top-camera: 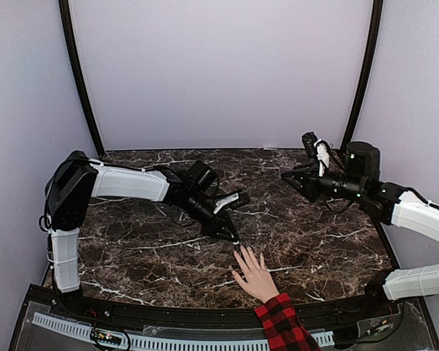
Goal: Paint the nails
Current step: Paint the nail with the hand.
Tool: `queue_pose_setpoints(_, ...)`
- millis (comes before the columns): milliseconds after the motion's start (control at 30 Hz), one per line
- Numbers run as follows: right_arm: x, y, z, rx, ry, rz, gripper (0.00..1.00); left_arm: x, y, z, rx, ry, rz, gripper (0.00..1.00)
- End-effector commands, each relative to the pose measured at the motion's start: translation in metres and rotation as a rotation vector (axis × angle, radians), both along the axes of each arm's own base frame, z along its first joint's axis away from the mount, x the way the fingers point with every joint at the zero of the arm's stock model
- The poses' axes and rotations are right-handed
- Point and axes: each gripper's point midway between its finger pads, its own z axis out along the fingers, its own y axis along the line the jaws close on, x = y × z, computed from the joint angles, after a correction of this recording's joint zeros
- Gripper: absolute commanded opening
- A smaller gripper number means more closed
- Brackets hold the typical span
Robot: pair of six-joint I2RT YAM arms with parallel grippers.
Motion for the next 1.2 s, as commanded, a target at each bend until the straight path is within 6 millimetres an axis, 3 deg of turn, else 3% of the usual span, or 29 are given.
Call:
queue_pose_setpoints(0,-0.001,-0.001,0.016,0.043,-0.047,0.005,0.00,-0.002,-0.003,0.009,-0.013,-0.007,-0.026,0.00)
queue_pose_setpoints(1167,0.000,-0.001,0.013,0.037,-0.043,0.000,0.00,-0.001,0.000,-0.004,0.028,0.005,-0.027,0.00)
